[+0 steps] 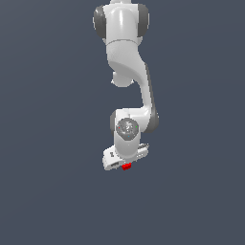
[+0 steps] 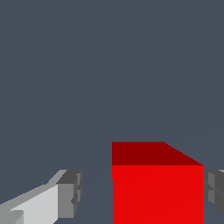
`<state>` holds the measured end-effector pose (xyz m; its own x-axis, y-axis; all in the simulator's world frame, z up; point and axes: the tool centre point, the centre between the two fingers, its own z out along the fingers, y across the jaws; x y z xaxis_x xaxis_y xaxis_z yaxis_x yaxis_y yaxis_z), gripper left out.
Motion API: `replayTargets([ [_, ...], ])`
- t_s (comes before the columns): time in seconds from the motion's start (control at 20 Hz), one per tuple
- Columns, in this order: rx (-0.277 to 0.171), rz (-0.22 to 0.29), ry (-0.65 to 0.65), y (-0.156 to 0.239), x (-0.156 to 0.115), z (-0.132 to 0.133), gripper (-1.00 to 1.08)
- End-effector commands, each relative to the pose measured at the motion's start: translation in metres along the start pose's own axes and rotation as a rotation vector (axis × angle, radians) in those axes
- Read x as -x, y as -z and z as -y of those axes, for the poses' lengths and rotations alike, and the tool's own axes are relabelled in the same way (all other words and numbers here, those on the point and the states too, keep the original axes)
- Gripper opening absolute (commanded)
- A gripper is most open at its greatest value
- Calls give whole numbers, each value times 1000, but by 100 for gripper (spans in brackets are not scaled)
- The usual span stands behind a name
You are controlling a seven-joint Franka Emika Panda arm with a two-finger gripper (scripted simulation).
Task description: Pick up the red cube and move it to a goal position.
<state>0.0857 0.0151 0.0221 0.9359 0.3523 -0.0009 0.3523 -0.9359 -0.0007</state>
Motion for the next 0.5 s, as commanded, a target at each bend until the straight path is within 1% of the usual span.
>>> replayTargets([
  [0.0,1,-1,7,-2,-2,0,100],
  [0.1,1,-1,8,-2,-3,-1,100],
  [0.15,1,-1,8,-2,-3,-1,-100],
  [0.45,1,-1,8,-2,-3,-1,-100],
])
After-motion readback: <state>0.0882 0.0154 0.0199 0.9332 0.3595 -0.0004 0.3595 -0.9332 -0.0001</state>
